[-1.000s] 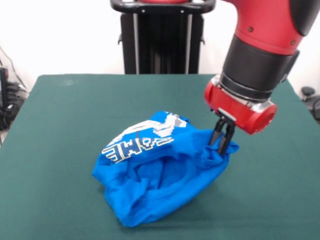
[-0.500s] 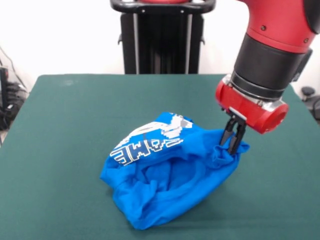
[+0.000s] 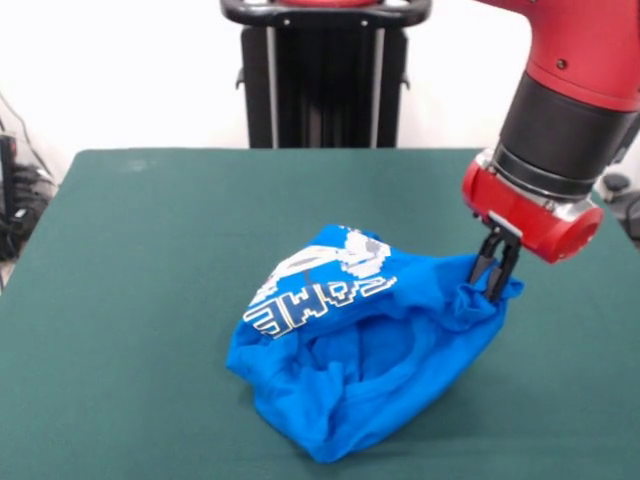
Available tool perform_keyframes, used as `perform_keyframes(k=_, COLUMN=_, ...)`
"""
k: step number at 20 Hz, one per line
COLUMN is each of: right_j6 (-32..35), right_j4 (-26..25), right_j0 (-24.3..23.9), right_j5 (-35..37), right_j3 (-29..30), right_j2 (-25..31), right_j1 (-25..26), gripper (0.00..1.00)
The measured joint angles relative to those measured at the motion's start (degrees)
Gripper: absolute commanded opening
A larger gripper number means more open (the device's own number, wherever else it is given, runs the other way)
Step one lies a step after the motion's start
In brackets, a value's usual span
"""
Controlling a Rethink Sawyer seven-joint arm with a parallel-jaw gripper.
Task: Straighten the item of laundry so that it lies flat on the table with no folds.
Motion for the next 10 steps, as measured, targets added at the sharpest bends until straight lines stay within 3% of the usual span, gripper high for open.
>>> perform_keyframes(k=10, right_j6=0.01, right_j4=1.92, right_j0=0.95, right_j5=0.00, right_j3=2.37, right_j2=0.00, right_j1=-0.60, gripper=0.00)
